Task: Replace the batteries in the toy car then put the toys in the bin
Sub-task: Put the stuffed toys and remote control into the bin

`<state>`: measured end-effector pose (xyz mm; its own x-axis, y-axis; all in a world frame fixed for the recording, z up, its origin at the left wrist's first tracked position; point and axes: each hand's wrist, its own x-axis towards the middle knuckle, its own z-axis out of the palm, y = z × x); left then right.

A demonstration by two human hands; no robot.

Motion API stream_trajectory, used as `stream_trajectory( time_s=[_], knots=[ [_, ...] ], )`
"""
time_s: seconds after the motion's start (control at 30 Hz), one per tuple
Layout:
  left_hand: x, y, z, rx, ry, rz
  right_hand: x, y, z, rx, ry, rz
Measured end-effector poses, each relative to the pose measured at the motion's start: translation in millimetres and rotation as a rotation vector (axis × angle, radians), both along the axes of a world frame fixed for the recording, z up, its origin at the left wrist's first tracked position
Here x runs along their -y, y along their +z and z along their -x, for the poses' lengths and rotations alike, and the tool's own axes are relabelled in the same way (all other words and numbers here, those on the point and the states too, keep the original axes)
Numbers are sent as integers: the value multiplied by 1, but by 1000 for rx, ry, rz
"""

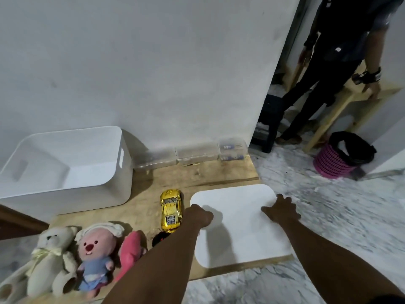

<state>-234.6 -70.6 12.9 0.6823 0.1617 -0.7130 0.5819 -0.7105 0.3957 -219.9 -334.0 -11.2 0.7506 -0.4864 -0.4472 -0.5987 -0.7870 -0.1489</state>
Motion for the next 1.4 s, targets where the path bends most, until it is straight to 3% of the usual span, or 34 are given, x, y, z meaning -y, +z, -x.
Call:
stream_trajectory(
  time_s=[0.07,0.2,0.37,0.57,0.67,0.83,1.1,1.27,1.4],
  knots=[
    [-2,7,-5,28,-21,-11,-16,8,-2,131,86,29],
    [-22,33,-12,144,-60,18,-66,30,-12,415,195,-261],
    [-90,70,7,231,12,-31,-168,67,-11,364,460,-577],
    [-228,79,58,353,257,-173,-317,83,31,255,719,-715],
    [-296,71,83,351,348,-289,-385,78,55,120,781,-655],
    [-372,43,112,270,326,-416,-463,53,84,43,779,-487],
    [-407,-14,125,173,208,-279,-503,24,95,36,773,-161],
    [-415,-30,126,181,172,-292,-505,16,98,75,758,-172],
    [-423,-15,128,232,171,-238,-503,24,104,239,698,-282]
  ],
)
